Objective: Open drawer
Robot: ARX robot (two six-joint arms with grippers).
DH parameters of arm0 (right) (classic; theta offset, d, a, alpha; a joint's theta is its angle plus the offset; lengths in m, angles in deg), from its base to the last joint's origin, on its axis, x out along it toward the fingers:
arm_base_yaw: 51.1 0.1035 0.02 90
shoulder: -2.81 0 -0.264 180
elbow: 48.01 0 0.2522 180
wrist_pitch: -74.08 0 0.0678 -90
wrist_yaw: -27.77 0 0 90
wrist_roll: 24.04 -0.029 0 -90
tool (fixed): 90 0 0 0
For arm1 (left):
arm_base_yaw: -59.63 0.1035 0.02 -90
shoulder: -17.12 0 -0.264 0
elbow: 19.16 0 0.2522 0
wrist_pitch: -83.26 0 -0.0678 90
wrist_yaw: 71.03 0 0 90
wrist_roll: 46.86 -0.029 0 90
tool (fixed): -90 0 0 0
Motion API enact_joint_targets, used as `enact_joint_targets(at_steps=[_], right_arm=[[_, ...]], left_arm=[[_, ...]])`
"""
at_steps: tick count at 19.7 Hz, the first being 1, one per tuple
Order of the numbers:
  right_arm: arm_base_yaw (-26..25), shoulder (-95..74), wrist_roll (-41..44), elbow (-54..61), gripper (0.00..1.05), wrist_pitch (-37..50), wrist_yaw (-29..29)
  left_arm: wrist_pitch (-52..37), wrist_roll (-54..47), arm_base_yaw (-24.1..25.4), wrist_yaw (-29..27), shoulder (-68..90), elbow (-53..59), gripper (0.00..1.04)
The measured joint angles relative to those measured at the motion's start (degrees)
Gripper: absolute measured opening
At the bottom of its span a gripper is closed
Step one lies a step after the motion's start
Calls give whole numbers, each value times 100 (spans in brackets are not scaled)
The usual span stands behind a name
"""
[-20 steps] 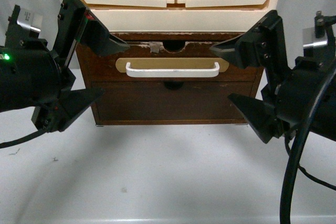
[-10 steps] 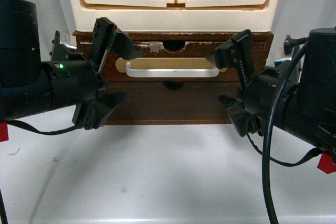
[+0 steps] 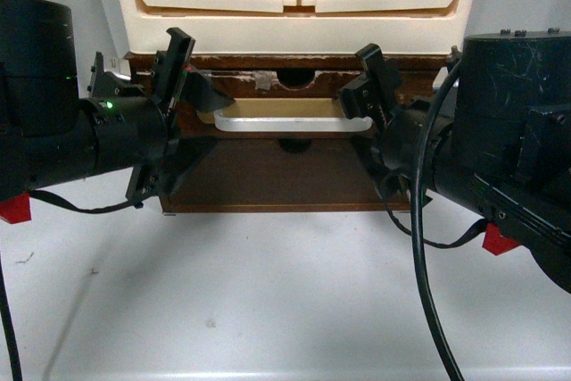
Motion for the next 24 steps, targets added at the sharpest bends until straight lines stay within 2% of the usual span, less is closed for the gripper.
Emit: enact_joint_targets(at_steps=[4,5,6,12,20,21,22,24], right_arm=[[39,-31,31,-11,26,-2,0],[35,-52,-142,4,22,26,-4],[33,-52,-365,4,20,26,-2],[186,96,-719,442,18,382,-68],[944,1169,-1047,2603,16,1499,-511],[1051,1279,-868,2811,23,1576,-551],[1180,1368,-549,2966,32,1598,-516],[1349,1421,-116,3169,48,1475,-450]], left_arm=[[-87,37,37,28,0,31,20],[-90,79,42,33,0,35,14],[-94,109,48,68,0,35,12],[-549,232,39,22,-210,549,11],[-1346,332,44,164,-1722,2924,10],[-1386,330,66,203,-1937,3191,10],[-1364,306,98,234,-2138,3397,15],[-1257,177,337,509,-2664,3987,32]])
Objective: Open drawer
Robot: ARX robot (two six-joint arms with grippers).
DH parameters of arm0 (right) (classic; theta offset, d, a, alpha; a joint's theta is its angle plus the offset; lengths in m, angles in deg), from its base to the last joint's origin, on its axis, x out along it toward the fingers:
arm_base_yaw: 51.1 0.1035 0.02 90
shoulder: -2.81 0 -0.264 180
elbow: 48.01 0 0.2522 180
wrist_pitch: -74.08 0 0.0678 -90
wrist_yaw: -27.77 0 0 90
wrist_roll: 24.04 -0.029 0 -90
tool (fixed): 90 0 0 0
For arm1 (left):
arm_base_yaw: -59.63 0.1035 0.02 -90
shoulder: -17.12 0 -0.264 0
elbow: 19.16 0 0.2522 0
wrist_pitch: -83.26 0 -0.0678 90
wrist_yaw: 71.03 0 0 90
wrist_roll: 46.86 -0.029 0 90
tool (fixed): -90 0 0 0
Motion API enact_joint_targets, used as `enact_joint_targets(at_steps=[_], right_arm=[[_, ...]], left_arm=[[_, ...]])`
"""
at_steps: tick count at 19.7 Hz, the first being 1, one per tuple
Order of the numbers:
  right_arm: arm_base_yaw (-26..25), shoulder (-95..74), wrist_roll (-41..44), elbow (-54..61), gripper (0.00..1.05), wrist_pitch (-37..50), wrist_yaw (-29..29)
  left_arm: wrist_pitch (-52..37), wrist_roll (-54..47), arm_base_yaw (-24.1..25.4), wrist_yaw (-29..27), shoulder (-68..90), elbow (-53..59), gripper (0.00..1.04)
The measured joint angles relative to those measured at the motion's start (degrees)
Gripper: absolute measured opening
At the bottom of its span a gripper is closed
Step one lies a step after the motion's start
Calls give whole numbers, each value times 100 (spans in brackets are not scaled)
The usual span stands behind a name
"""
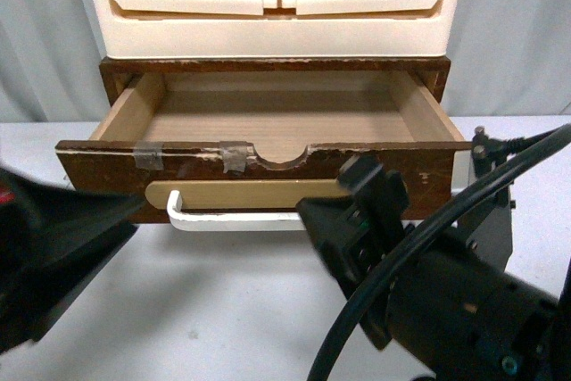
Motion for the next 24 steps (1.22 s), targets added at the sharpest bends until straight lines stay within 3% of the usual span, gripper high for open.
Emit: enact_joint_targets(at_steps=[2,4,7,8,9,10,13,18,22,24], right_arm=[[35,221,354,162,67,-184,-2],[31,363,527,146,87,-127,-17],[39,337,671,153,98,-118,-170],[122,195,1073,203,94,247,-737],[151,133,1427,258,91,367,-1187],[133,131,1799,339,87,337,-1572],[50,225,3025,787,76,278,-2455],[-271,566,4113,1285,65,212,-2992],[-564,876,4874,1499,58,229,-3071],[-772,1318,5493,1679,49,297,-2986]], left_arm=[[529,-223,195,98,-431,131,50],[1709,-758,570,525,-1633,273,70],[2616,-1224,887,675,-2524,339,83],[2776,-1403,940,640,-2758,343,88],[2328,-1637,901,341,-2726,442,87],[1325,-2142,752,-249,-2507,656,82],[542,-3056,728,-988,-2334,920,74],[85,-4100,789,-1904,-2323,1298,63],[-20,-4863,841,-2389,-2612,1298,54],[61,-5311,837,-2487,-3023,1281,46]])
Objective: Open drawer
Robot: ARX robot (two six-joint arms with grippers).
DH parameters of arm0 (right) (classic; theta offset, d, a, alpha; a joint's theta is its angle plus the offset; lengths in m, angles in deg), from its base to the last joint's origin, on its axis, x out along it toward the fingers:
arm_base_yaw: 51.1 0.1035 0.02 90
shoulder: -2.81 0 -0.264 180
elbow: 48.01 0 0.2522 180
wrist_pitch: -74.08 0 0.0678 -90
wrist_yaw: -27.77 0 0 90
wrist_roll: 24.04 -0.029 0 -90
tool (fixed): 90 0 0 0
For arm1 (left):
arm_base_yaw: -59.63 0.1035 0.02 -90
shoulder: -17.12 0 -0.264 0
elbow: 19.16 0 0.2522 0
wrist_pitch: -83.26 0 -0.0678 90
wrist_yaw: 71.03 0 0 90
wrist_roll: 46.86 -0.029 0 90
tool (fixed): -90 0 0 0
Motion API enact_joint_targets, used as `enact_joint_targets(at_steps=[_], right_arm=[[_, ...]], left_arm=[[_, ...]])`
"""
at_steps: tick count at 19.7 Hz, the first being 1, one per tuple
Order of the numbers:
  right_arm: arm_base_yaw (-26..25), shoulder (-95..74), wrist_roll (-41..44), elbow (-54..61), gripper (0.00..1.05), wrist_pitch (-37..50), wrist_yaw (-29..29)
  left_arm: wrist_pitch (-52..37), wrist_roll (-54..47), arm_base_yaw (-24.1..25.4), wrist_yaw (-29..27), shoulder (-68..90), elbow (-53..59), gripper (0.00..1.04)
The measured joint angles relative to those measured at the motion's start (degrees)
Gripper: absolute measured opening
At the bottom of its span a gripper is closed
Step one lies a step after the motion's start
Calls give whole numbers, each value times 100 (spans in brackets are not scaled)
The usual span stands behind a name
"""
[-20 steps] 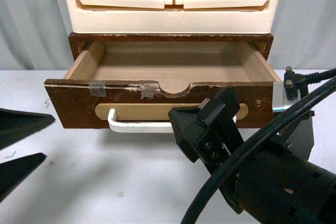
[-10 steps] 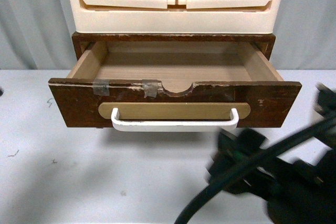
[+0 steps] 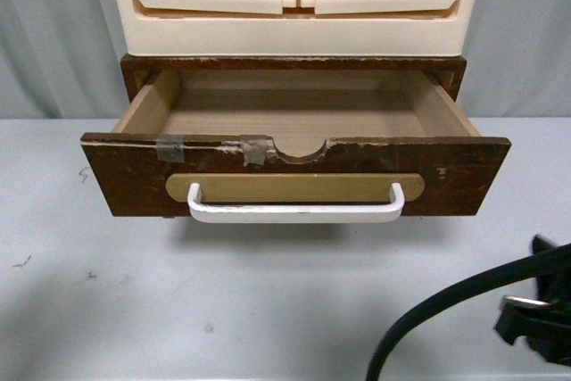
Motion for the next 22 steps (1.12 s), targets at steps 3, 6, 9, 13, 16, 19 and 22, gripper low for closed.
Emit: enact_joint_targets(at_steps=[3,6,9,13,16,19,22], right_arm=[[-356,911,960,444,25,7,560],[-935,2251,1259,804,2,-212,1075],[-1537,4242,1325,898,2,-1912,1674],[-1897,6078,1325,887,2,-3823,2044],[-2533,6929,1327,887,2,-4631,2621],[-2498,7490,1327,887,2,-5123,2649],[-2498,7984,1327,887,2,-5626,2649]], left_arm=[[1080,-903,-50,-2,-920,-13,23],[2092,-1158,-39,-17,-2142,2,2],[3062,-1202,-39,-17,-3145,13,2],[3781,-1202,-39,-17,-3899,15,2],[4225,-1202,-39,-17,-4354,15,2],[4559,-1202,-39,-17,-4708,15,2],[4881,-1202,-39,-17,-5014,15,2]])
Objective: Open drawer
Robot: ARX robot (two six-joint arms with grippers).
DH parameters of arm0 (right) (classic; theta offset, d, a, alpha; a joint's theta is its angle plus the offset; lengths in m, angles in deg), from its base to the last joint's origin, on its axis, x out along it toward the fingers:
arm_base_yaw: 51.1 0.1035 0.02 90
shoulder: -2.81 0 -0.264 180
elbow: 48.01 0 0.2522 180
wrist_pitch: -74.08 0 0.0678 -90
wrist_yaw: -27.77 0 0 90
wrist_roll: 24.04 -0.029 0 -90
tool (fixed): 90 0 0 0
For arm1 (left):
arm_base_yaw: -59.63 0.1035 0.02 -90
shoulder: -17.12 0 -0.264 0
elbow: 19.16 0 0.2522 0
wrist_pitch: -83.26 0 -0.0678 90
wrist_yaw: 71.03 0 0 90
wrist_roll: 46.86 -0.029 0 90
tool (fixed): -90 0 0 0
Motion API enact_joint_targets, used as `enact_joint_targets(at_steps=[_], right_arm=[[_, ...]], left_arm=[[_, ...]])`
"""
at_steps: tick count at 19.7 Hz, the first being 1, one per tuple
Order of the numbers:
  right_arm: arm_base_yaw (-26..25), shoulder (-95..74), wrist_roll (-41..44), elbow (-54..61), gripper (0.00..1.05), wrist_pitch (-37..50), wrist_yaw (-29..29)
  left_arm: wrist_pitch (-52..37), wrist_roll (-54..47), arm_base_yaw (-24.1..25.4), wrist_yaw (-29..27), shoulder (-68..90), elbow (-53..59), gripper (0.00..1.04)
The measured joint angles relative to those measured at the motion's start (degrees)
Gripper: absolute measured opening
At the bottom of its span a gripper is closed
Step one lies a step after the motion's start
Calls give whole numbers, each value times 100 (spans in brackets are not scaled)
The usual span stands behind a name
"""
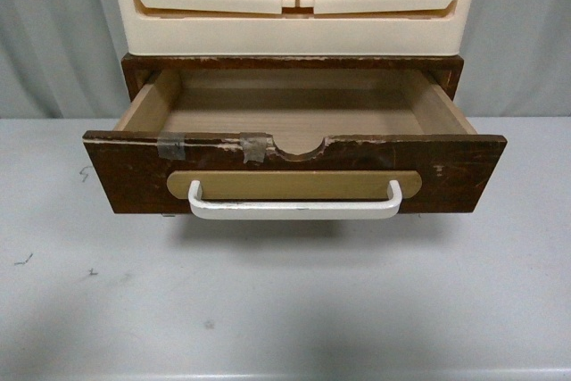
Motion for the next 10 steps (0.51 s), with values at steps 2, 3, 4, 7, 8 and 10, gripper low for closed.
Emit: enact_joint_targets(at_steps=[2,3,4,7,8,10], right_arm=[[0,236,0,0,2,-247,0],[0,341,0,0,2,-352,-4],[0,442,0,0,2,-452,-4],[0,710,0,0,2,-730,9],[0,820,0,-2,2,-887,7],[0,1725,4,-4,2,-1714,11]], left_arm=[[514,0,0,0,-363,-17,2],[1141,-2,0,4,-944,-4,2],[988,-2,-2,4,-1032,-28,2],[1062,0,0,0,-1032,-2,2],[1095,-2,0,0,-1032,-2,2],[1088,-2,0,0,-1029,-2,2]])
